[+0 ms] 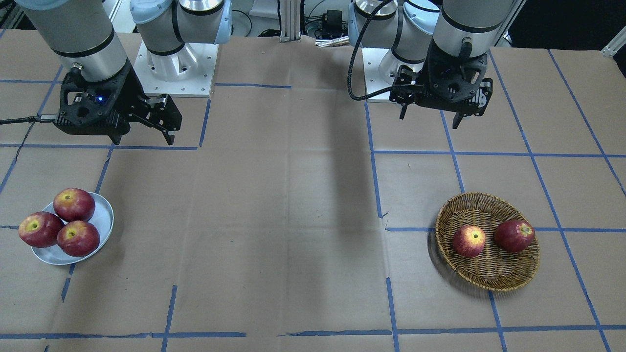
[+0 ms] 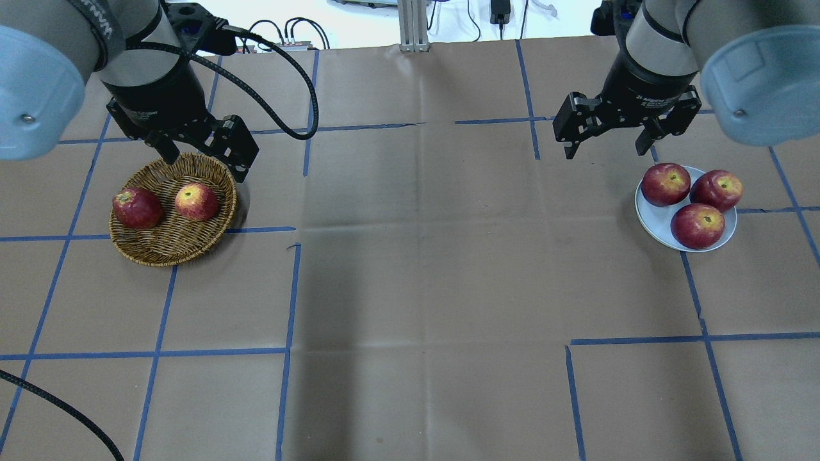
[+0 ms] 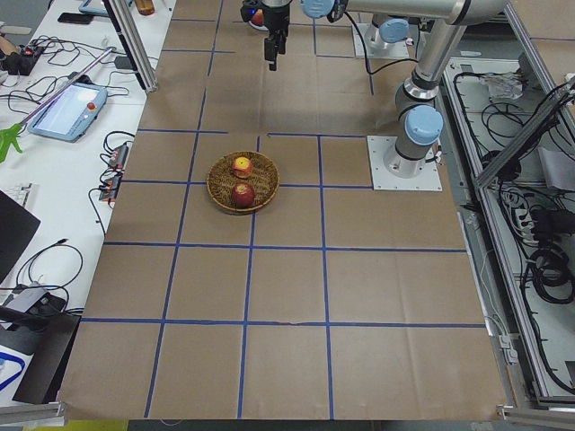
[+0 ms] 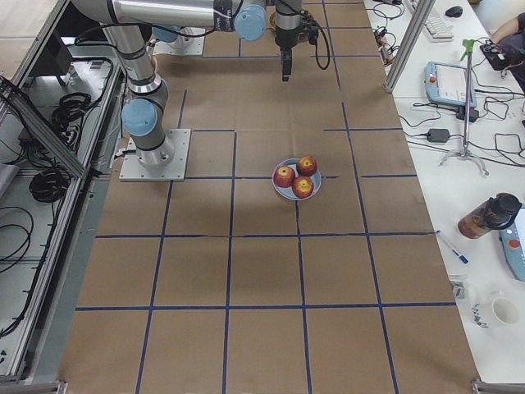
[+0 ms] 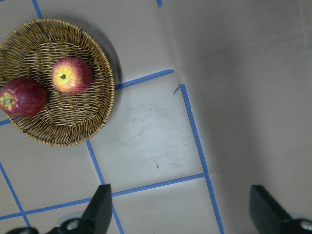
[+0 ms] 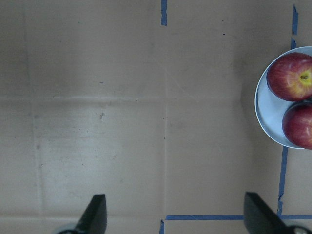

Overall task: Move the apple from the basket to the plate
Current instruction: 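Lower the left gripper toward the yellow-red apple in the wicker basket, then close the left gripper on the yellow-red apple in the basket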

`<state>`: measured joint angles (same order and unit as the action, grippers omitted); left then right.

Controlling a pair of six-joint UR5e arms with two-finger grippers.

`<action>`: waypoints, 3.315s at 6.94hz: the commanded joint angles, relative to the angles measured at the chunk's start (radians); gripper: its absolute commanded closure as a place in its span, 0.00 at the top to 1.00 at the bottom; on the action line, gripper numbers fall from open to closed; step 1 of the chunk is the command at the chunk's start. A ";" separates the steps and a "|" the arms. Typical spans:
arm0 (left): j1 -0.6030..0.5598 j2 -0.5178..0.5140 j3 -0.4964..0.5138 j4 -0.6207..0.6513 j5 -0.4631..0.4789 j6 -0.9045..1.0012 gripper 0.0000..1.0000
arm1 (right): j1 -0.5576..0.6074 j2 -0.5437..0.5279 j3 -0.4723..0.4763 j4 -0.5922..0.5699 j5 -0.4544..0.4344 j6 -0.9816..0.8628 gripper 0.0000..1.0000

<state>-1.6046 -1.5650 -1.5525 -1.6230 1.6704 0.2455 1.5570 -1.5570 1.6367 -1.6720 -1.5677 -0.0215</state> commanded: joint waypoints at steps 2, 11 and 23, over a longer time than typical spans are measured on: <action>0.002 0.002 0.000 -0.001 0.000 0.000 0.99 | 0.000 0.000 0.000 0.000 0.000 0.000 1.00; 0.291 -0.105 -0.200 0.253 -0.006 0.306 0.99 | 0.000 0.000 0.000 0.001 0.002 0.000 1.00; 0.365 -0.438 -0.261 0.690 -0.075 0.403 0.44 | 0.000 0.000 0.000 0.000 0.003 0.000 1.00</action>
<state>-1.2381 -2.0062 -1.8148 -0.9393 1.6058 0.6520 1.5570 -1.5570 1.6368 -1.6712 -1.5647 -0.0215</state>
